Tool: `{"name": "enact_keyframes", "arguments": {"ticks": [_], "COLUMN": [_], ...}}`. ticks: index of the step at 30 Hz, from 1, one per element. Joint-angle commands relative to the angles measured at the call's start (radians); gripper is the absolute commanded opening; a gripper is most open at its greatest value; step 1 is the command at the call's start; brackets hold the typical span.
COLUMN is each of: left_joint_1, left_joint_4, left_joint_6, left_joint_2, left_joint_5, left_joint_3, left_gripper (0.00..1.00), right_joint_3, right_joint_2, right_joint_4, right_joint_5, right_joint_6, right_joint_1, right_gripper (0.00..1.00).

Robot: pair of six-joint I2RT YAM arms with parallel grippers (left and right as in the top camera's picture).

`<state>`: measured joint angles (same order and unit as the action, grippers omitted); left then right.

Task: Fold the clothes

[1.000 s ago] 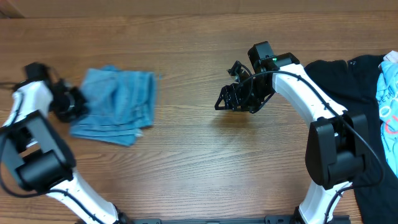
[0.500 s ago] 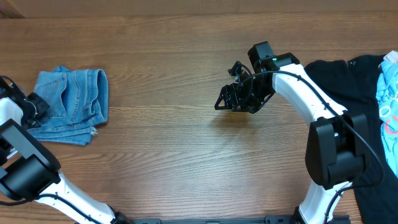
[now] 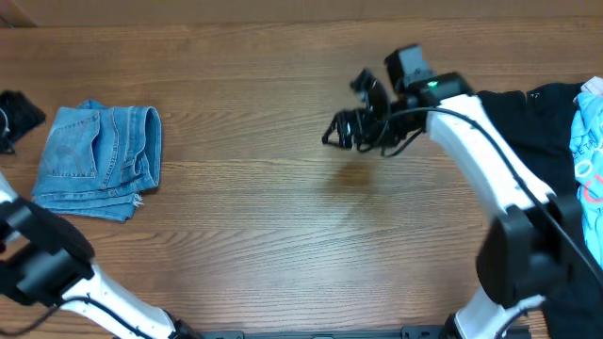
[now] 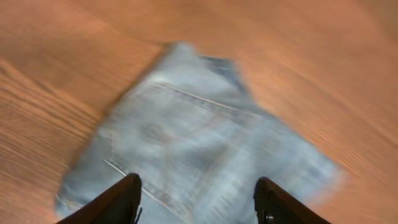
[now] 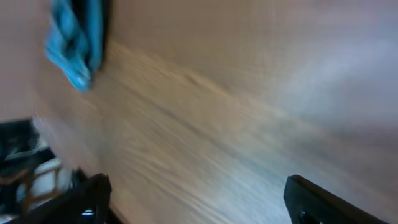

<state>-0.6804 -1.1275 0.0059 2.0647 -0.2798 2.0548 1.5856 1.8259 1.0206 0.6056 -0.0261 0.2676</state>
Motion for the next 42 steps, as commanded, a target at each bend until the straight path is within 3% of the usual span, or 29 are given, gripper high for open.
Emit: {"name": "enact_keyframes", "arguments": {"ticks": [1,5,7,16,27,33,42], "left_joint_1": [0.109,0.223,0.267,0.510,0.687,0.687,0.687], "left_joint_4": [-0.095,-0.240,-0.288,-0.559,-0.495,-0.386,-0.412], "left_joint_6": [0.114,0.110,0.110,0.068,-0.167,-0.232,-0.239], "left_joint_2": [-0.254,-0.447,-0.509,-0.665,-1.003,-1.191,-1.189], "left_joint_5": [-0.101,-0.094,-0.094,-0.031,0.364,0.353,0.350], "left_joint_3": [0.056,0.056,0.056,0.054,-0.318,-0.549,-0.563], "left_gripper": [0.67,0.94,0.99,1.00,1.00,1.00,1.00], "right_joint_3": [0.134,0.178,0.178,0.177,0.177,0.175,0.175], "right_joint_2": [-0.185,-0.335,-0.401,-0.600,-0.612,-0.612,-0.612], "right_joint_4": [-0.009,-0.010,-0.007,0.046,0.157,0.171,0.171], "right_joint_5": [-0.076,-0.165,-0.168,-0.186,-0.186,-0.186,-0.186], "right_joint_6": [0.001,0.000,0.000,0.000,0.000,0.000,0.000], "right_joint_1": [-0.037,-0.074,-0.090,-0.103,-0.103,-0.103,-0.103], "right_gripper": [1.00,1.00,1.00,1.00,1.00,1.00,1.00]}}
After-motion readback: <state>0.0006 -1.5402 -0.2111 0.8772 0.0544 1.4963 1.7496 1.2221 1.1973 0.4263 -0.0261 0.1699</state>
